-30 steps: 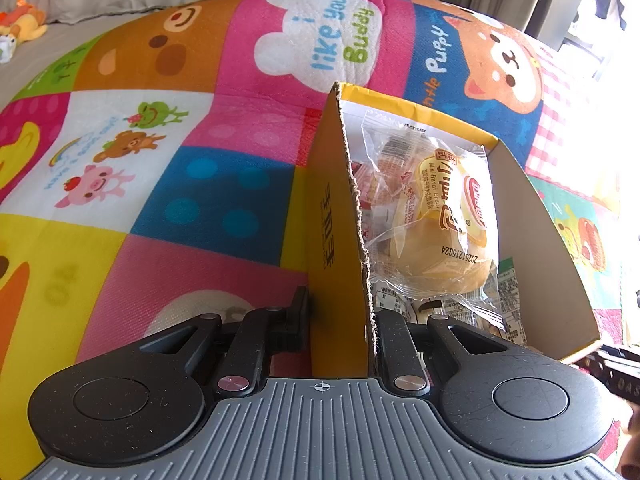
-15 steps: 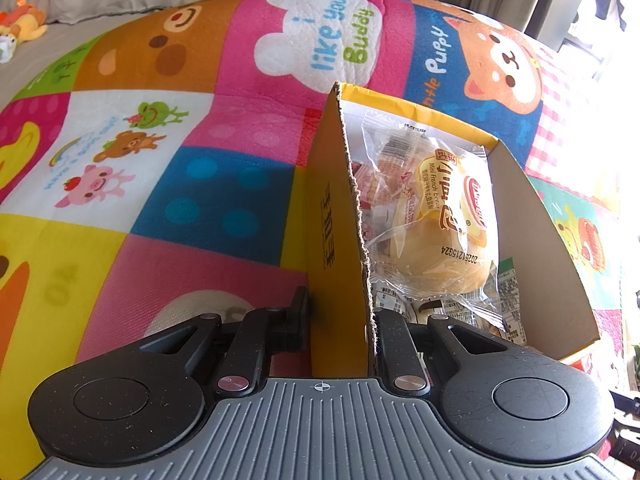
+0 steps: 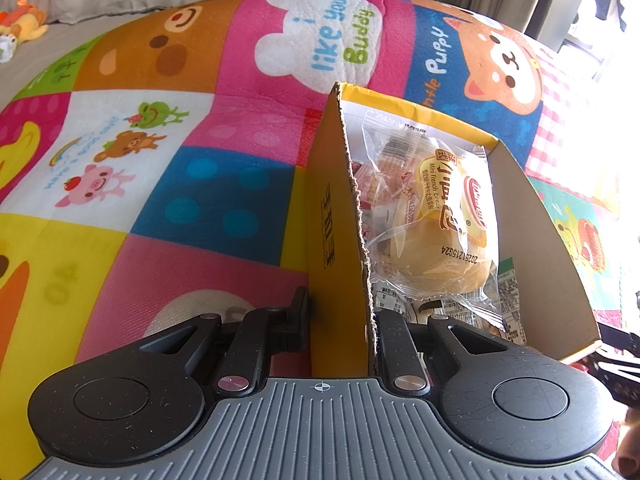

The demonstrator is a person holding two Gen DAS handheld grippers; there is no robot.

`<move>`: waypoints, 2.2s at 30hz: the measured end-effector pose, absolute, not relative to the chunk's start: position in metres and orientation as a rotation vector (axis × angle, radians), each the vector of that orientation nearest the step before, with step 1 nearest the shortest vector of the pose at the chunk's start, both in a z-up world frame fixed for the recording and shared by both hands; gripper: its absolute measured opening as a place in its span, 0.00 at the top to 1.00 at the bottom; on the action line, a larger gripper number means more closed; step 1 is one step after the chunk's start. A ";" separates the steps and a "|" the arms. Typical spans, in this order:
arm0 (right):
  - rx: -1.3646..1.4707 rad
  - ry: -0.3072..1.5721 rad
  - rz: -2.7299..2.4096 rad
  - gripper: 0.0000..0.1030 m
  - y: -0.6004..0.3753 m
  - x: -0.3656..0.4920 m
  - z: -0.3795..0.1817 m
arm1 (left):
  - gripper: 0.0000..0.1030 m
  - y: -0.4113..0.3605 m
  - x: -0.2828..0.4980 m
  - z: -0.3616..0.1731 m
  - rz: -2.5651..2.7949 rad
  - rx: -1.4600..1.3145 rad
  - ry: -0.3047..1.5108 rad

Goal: Organize objects
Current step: 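Move the right gripper to the pink-capped biscuit-stick tray and grasp it, then carry the biscuit-stick tray over the yellow box and release it inside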

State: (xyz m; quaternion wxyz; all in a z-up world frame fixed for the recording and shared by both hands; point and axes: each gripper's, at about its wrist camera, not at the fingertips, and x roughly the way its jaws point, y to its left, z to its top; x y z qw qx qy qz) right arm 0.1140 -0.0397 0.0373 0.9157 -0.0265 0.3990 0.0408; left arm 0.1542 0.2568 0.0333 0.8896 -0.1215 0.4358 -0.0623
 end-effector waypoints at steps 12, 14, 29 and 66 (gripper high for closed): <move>-0.060 0.897 0.159 0.71 -0.038 0.103 0.032 | 0.83 0.257 0.155 0.033 -0.129 -0.253 0.905; -0.058 0.912 0.186 0.71 -0.038 0.089 0.035 | 0.83 0.257 0.154 0.033 -0.129 -0.252 0.906; -0.086 0.917 0.226 0.69 -0.031 0.030 0.050 | 0.83 0.257 0.154 0.034 -0.126 -0.256 0.905; 0.002 0.519 0.395 0.69 -0.008 0.034 0.203 | 0.82 0.258 0.153 0.033 -0.137 -0.267 0.902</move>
